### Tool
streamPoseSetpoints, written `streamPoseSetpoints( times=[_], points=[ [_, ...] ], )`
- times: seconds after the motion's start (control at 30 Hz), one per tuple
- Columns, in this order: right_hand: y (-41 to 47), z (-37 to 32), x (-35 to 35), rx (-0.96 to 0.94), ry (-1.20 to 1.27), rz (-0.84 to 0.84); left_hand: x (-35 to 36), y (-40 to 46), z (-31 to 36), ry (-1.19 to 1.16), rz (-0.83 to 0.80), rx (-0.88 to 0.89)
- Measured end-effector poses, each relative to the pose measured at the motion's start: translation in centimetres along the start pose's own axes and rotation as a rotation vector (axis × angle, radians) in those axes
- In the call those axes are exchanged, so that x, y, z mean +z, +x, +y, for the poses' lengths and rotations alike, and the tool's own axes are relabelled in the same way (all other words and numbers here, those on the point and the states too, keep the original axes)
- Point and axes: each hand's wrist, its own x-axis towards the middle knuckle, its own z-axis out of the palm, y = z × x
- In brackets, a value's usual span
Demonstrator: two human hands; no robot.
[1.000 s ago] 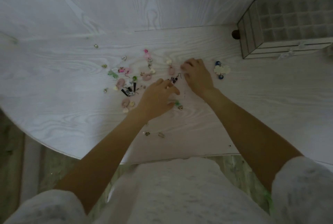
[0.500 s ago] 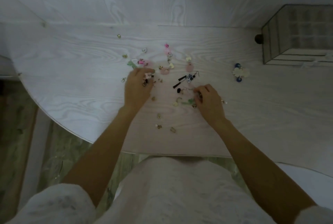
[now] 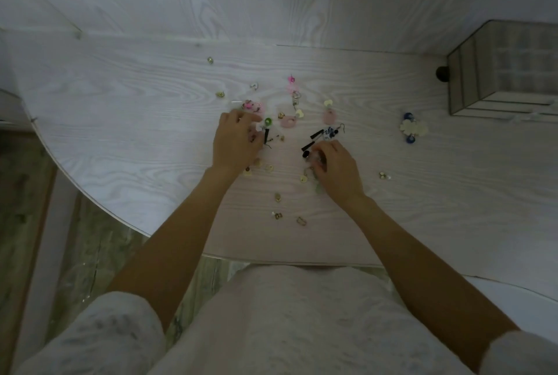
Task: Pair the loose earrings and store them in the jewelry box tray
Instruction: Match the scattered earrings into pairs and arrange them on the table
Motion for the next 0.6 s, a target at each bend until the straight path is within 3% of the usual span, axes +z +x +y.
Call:
streamPoseSetpoints(
  times=[0.2,0.43,0.6],
  points=[
    [-0.1,-0.1,-0.2,0.055,-0.039,0.006,0.4,2.1,1.2,0.059,-0.114,-0.064],
    [-0.2,0.0,-0.3,0.098,-0.018,0.015,0.3,1.9,0.1,-0.151,-0.072,-0.052],
    [0.0,-0.7,-0.4,0.147,-0.038,0.06,-1.0,1.3,0.6,-0.458,0.013,-0.067]
  ],
)
